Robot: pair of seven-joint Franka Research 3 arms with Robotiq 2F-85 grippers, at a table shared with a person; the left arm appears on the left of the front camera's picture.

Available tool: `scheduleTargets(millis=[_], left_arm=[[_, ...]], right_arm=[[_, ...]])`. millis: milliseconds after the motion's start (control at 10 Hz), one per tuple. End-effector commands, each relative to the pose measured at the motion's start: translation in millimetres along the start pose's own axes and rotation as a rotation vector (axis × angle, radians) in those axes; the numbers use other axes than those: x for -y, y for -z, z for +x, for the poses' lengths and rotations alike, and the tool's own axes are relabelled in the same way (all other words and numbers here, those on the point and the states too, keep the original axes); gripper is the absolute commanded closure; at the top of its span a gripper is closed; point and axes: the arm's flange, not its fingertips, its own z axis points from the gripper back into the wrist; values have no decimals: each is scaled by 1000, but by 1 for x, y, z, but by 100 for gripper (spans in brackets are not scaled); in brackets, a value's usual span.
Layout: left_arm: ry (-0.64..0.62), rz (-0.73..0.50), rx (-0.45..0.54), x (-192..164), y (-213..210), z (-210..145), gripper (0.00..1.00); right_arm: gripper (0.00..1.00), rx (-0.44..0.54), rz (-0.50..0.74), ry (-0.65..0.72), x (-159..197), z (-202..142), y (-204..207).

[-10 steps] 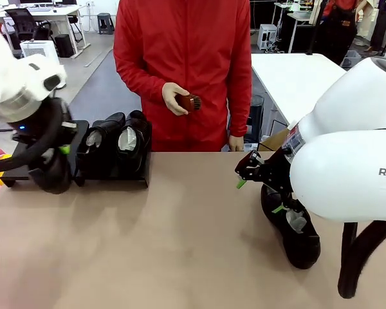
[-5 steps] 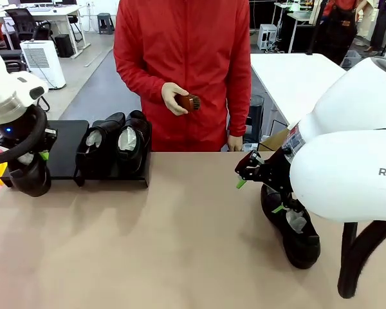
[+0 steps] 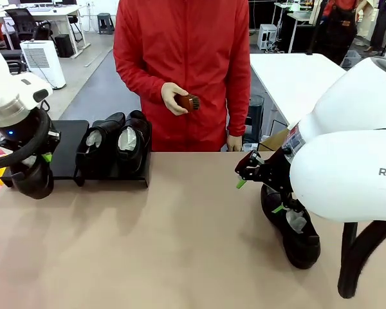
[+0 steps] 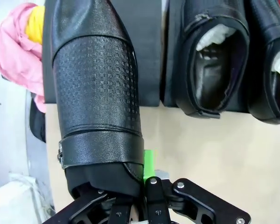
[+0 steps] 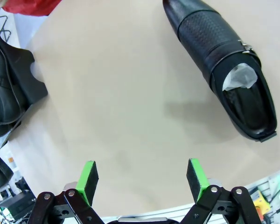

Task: Organize the shoes by placing them on the stand.
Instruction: Place the Shoe from the middle of the table onto the Shoes Stand.

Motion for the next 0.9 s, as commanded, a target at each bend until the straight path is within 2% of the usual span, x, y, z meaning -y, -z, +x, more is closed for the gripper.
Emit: scheduleTargets(millis=[0,100,200,400,500,800], left_arm=[[138,34,74,-15,5,37,100],[222,53,72,-21,14,55,100],[243,65,72,-27,18,67,100],[291,165,118,-43,38,89,100],[278,142,91,-44,56,93,100],[197,182,140,-58,83,96,100]], right_arm=[[0,-5,5,-18,0,2,-1],[0,-5,5,-18,0,2,-1],[0,-5,5,-18,0,2,-1],[0,-5,5,-18,0,2,-1],[0,-5,5,-18,0,2,-1],[0,-5,5,-18,0,2,-1]])
